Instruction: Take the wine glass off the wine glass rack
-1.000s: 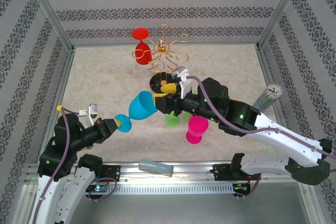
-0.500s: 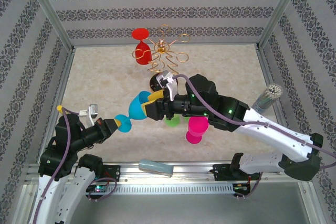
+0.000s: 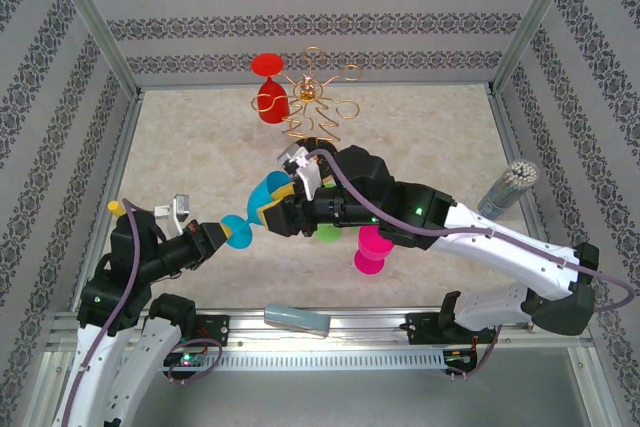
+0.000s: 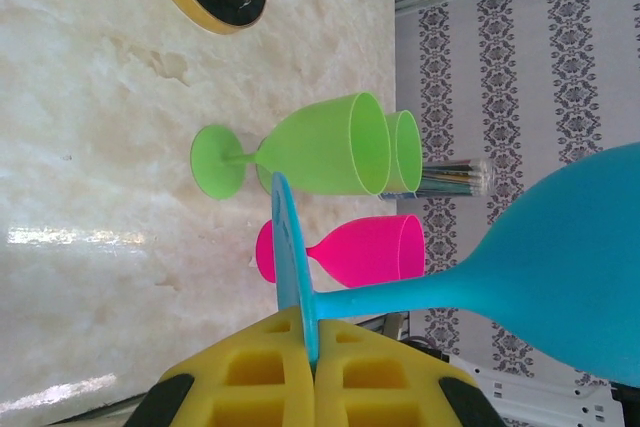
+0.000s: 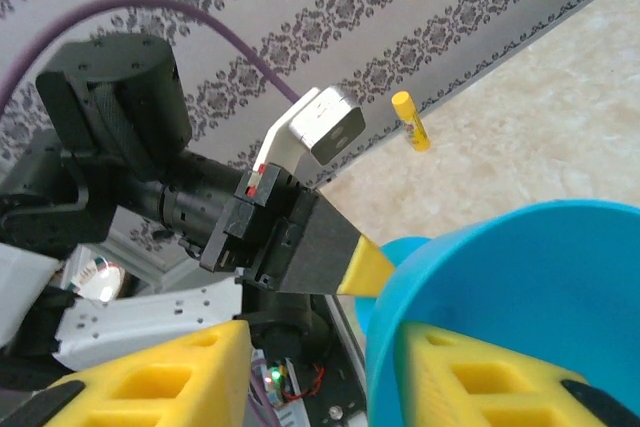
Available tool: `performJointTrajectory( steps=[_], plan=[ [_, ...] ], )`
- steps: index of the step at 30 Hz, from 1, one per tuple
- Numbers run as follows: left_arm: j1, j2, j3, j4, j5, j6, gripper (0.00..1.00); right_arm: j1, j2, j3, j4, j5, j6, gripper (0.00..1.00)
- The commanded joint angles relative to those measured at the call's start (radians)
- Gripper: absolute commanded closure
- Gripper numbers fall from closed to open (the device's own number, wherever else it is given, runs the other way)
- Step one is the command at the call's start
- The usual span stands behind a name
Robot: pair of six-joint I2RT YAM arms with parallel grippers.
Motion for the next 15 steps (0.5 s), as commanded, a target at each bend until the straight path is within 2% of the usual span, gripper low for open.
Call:
performJointTrajectory(
  steps=[1, 7, 9, 15],
  plan=[
    [0.011, 0.008, 0.001, 0.072, 0.012, 0.016, 1.00, 0.019, 0.014, 0.044, -0.023, 0.025, -0.027, 0.67],
    [0.010, 0.012, 0.005, 0.073, 0.007, 0.012, 1.00, 0.037, 0.022, 0.059, -0.058, 0.060, -0.055, 0.94],
    [0.010, 0.013, 0.011, 0.070, 0.005, 0.012, 1.00, 0.040, 0.020, 0.061, -0.067, 0.076, -0.061, 1.00],
    [0.010, 0.007, 0.016, 0.075, -0.001, 0.000, 1.00, 0.048, 0.001, 0.049, -0.076, 0.117, -0.056, 1.00]
  ],
)
